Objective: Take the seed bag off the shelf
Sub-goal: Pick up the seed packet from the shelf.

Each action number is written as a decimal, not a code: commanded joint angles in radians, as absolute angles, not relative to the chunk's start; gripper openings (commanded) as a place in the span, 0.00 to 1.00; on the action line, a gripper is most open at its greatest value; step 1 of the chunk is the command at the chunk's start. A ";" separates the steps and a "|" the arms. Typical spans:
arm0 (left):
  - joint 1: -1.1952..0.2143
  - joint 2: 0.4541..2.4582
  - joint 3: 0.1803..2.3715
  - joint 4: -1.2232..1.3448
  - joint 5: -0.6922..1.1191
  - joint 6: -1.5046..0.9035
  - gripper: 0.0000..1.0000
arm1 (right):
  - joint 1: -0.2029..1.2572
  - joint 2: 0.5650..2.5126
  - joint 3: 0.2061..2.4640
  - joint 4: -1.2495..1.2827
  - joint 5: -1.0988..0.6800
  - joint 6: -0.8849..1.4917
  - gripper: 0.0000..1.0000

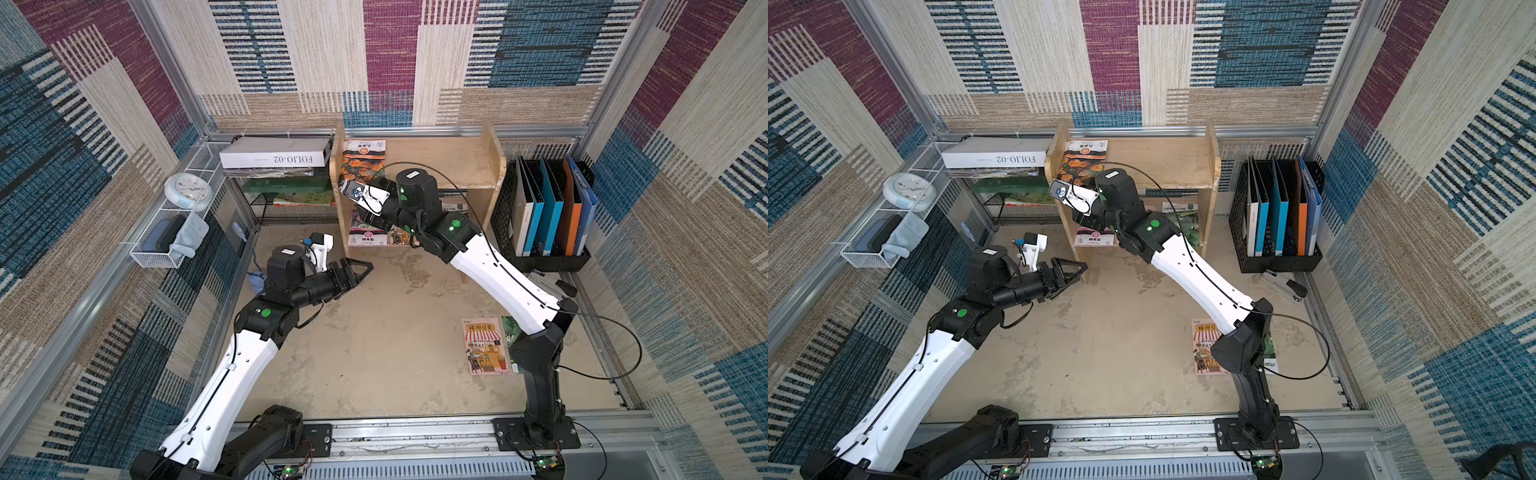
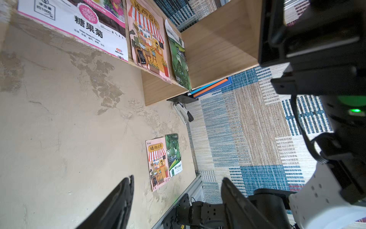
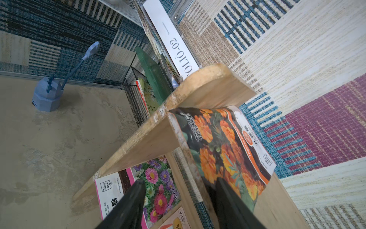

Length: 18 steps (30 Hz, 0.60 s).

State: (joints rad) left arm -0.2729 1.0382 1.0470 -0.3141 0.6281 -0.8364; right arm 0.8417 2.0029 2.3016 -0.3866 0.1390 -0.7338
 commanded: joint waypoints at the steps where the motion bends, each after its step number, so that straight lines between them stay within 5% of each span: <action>1: -0.272 1.037 1.057 -0.317 0.635 -0.820 0.73 | 0.846 2.006 2.305 -0.331 0.190 -0.752 0.60; 18: -0.271 1.039 1.057 -0.331 0.626 -0.801 0.73 | 0.851 2.070 2.384 -0.329 0.244 -0.806 0.57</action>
